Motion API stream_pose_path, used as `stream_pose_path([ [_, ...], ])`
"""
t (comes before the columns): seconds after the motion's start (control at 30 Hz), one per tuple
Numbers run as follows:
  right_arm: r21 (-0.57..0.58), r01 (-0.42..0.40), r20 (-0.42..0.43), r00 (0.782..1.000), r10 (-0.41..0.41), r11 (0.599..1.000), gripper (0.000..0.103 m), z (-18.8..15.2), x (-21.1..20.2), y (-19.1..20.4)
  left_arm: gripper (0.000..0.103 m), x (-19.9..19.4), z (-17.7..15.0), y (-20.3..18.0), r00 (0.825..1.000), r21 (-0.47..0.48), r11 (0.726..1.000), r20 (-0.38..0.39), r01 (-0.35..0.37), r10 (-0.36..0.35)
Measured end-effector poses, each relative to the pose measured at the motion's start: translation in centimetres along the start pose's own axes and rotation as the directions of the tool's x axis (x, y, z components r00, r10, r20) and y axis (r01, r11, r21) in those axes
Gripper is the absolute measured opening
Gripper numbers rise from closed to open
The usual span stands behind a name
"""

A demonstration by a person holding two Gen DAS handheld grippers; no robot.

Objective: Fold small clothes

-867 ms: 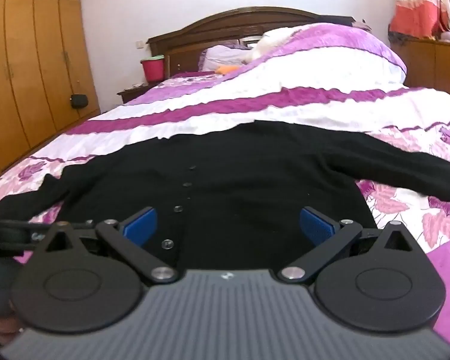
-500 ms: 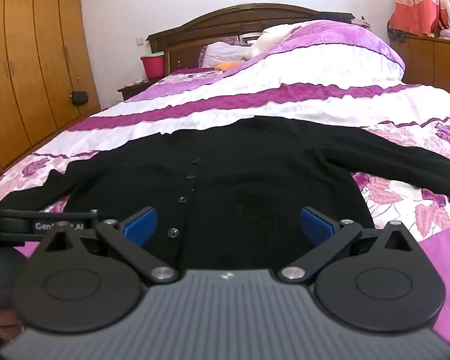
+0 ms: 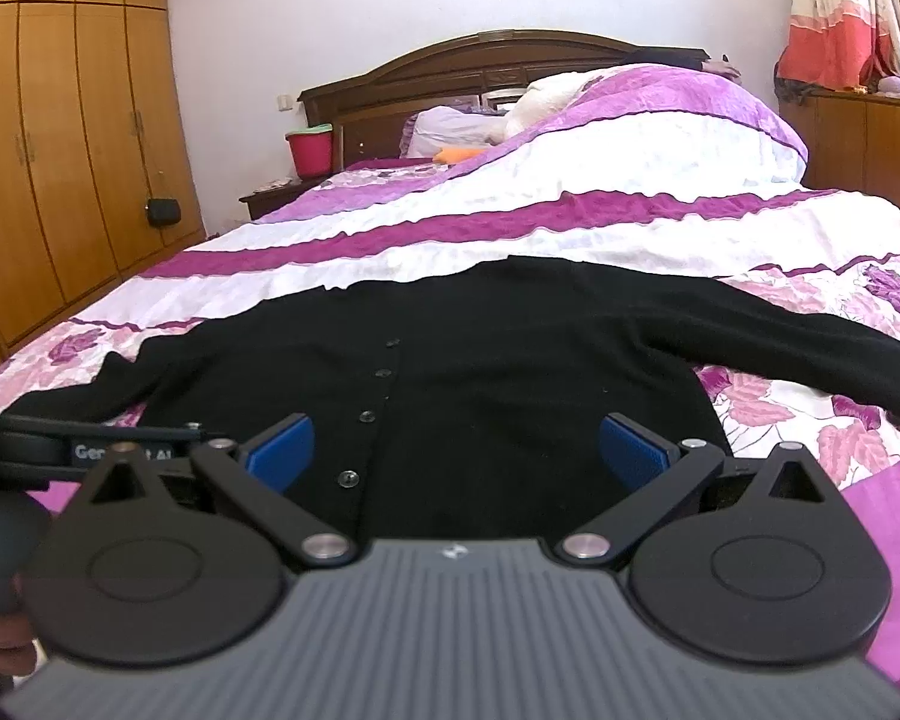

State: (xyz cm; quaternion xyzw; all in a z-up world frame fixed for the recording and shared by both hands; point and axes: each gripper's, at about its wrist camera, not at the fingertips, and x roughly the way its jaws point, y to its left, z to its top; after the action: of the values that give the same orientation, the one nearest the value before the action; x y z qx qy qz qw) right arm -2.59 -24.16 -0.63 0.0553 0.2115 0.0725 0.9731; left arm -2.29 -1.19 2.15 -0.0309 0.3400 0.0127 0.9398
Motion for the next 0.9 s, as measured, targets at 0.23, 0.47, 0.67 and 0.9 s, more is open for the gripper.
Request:
stream_pose_path([
  [0.23, 0.0, -0.008, 0.004, 1.0, 0.008, 1.0, 0.103, 0.03, -0.04, 0.02, 0.103, -0.16, 0.03, -0.11, 1.0, 0.006, 1.0, 0.004, 0.0, 0.0],
  [0.47, 0.0, -0.011, 0.007, 1.0, 0.011, 1.0, 0.103, 0.01, -0.13, 0.05, 0.103, -0.19, 0.04, -0.17, 1.0, 0.005, 1.0, 0.002, 0.0, 0.0],
  [0.67, 0.006, -0.011, 0.01, 1.0, 0.011, 1.0, 0.103, 0.02, -0.21, -0.05, 0.103, -0.21, 0.05, -0.17, 1.0, 0.007, 1.0, 0.003, 0.0, 0.0],
  [0.9, 0.006, -0.013, 0.01, 1.0, 0.013, 1.0, 0.103, 0.05, -0.25, -0.07, 0.103, -0.16, 0.14, -0.26, 1.0, 0.007, 1.0, -0.001, -0.002, 0.002],
])
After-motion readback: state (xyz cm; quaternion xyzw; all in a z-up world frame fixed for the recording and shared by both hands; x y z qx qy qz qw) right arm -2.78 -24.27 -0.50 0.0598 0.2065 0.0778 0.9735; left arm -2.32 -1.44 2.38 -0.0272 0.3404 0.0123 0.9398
